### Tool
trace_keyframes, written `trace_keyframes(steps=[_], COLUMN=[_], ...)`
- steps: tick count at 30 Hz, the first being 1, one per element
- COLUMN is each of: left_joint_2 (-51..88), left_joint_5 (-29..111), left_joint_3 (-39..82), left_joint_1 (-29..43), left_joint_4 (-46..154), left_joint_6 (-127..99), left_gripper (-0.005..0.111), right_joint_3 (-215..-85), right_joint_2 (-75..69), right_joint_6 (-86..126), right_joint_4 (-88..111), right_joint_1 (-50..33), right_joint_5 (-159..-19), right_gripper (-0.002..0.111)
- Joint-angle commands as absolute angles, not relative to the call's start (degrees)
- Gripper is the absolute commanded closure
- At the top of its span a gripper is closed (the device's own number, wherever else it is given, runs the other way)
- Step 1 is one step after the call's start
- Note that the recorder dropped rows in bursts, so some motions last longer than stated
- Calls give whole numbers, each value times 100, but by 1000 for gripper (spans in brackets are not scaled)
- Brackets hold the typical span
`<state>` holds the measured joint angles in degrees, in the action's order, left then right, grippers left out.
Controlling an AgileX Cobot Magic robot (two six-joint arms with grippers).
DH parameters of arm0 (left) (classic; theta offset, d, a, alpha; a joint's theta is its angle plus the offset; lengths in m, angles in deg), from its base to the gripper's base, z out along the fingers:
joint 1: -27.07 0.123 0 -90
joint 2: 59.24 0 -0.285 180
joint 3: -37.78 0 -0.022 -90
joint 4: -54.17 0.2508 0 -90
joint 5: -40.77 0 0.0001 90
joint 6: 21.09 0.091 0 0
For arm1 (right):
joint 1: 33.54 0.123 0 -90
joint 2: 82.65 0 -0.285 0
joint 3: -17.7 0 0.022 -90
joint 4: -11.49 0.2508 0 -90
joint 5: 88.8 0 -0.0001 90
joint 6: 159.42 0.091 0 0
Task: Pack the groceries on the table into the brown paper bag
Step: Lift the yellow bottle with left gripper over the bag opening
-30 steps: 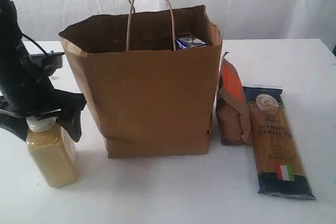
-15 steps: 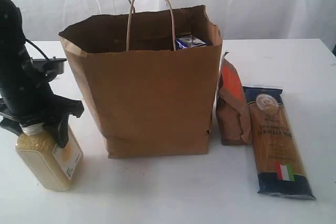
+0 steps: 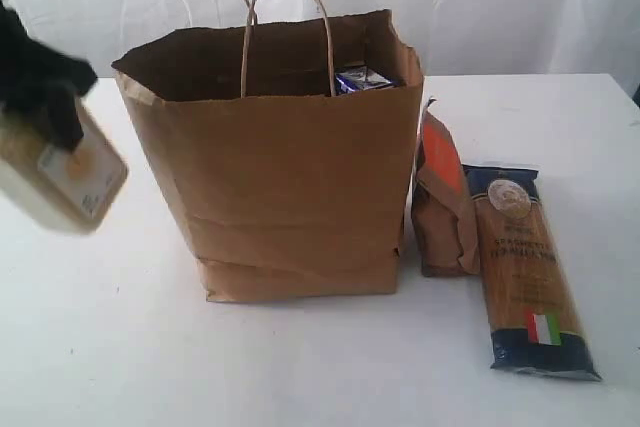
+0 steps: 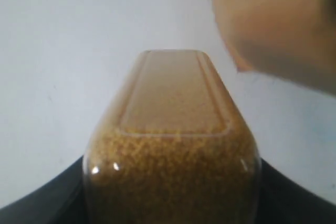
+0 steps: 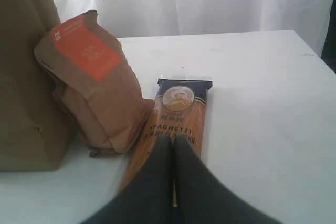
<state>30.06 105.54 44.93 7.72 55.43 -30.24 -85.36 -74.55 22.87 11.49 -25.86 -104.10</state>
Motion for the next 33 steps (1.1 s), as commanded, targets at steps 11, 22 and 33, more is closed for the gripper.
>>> trace_keyframes(steps=[11, 22, 33], left_joint_2=[2767, 3361, 3393], left_joint_5=[11073, 11073, 11073], left_joint_3=[7367, 7367, 7067], left_joint_1=[760, 552, 160], left_joint_4=[4240, 3499, 3849], left_joint_6=[-2674, -2535, -2574], left_gripper=[107, 107, 107], right_joint_3=[-8508, -8508, -8508], right_joint_2=[-7486, -7486, -7486], right_joint_6=[2295, 2295, 2295], right_joint_4=[1149, 1149, 1149], right_joint_1=[-2609, -2609, -2609], right_joint_5=[-10375, -10375, -10375], right_gripper=[108, 108, 108])
